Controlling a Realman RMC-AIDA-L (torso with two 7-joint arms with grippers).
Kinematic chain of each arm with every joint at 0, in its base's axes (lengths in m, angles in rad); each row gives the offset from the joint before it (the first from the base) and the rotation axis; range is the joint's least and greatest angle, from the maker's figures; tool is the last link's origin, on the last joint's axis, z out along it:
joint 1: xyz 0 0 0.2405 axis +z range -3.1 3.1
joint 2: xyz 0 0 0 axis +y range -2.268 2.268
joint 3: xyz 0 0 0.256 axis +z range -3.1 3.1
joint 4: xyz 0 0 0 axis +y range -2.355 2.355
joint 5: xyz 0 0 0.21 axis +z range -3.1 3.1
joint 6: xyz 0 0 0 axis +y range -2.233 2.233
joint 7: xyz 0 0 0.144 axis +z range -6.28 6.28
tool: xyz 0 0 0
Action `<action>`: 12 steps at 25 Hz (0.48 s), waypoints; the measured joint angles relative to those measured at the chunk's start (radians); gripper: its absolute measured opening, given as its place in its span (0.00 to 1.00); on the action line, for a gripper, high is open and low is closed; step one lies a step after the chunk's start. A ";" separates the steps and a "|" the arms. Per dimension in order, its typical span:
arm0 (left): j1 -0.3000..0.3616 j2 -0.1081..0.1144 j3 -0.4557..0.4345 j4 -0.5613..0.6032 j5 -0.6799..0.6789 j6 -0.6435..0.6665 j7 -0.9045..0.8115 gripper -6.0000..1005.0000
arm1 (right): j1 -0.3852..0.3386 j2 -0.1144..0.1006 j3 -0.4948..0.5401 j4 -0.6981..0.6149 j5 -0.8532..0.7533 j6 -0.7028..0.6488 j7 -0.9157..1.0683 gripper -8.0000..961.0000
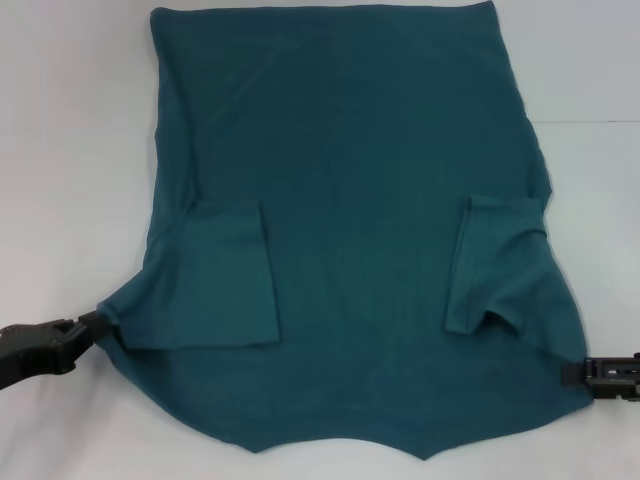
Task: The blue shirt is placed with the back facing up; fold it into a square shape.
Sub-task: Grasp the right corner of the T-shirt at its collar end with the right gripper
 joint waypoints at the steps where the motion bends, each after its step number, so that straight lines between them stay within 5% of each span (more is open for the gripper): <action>1: -0.001 0.000 0.000 0.000 0.000 0.000 0.000 0.05 | 0.002 0.001 -0.001 0.000 -0.001 0.001 0.000 0.96; 12: -0.001 0.002 0.000 -0.001 0.000 -0.012 0.002 0.06 | 0.042 0.022 -0.003 0.001 -0.020 -0.002 0.006 0.96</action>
